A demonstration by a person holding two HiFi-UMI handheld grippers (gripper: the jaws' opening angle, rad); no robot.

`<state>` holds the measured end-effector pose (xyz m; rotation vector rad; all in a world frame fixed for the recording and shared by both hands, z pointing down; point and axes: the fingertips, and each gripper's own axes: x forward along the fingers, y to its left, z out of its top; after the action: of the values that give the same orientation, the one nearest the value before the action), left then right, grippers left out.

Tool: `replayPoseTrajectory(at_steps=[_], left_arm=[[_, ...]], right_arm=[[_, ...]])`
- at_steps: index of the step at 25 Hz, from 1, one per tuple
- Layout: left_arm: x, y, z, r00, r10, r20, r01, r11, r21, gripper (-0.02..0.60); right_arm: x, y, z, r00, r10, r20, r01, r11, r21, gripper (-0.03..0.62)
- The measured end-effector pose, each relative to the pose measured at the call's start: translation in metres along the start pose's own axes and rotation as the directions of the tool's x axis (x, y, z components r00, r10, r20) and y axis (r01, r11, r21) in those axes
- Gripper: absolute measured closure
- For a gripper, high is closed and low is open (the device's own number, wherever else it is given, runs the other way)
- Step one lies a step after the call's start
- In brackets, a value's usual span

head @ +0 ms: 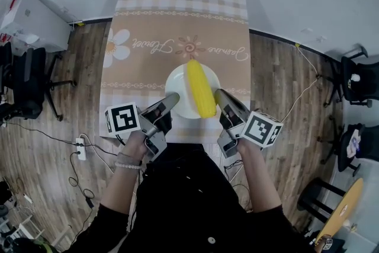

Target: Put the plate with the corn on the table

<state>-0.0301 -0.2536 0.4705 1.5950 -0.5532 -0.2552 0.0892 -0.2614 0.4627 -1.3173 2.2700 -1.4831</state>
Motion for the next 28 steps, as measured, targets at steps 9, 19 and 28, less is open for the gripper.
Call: replayPoseTrajectory(at_steps=[9,19,28], left_arm=[[0.017,0.027,0.007,0.997,0.077,-0.005,-0.077,0.996,0.048,0.554],[0.037,0.052,0.017,0.988,0.151,-0.014,-0.149,0.984,0.093,0.555],[0.051,0.073,0.024,0.979,0.204,-0.024,-0.200,0.973,0.112,0.554]], right_arm=[[0.012,-0.032,0.001,0.997,-0.051,-0.055,0.051,0.999,-0.003,0.529],[0.029,-0.059,0.003,0.990,-0.099,-0.099,0.095,0.994,-0.047,0.528],[0.044,-0.085,-0.002,0.981,-0.133,-0.138,0.126,0.990,-0.057,0.526]])
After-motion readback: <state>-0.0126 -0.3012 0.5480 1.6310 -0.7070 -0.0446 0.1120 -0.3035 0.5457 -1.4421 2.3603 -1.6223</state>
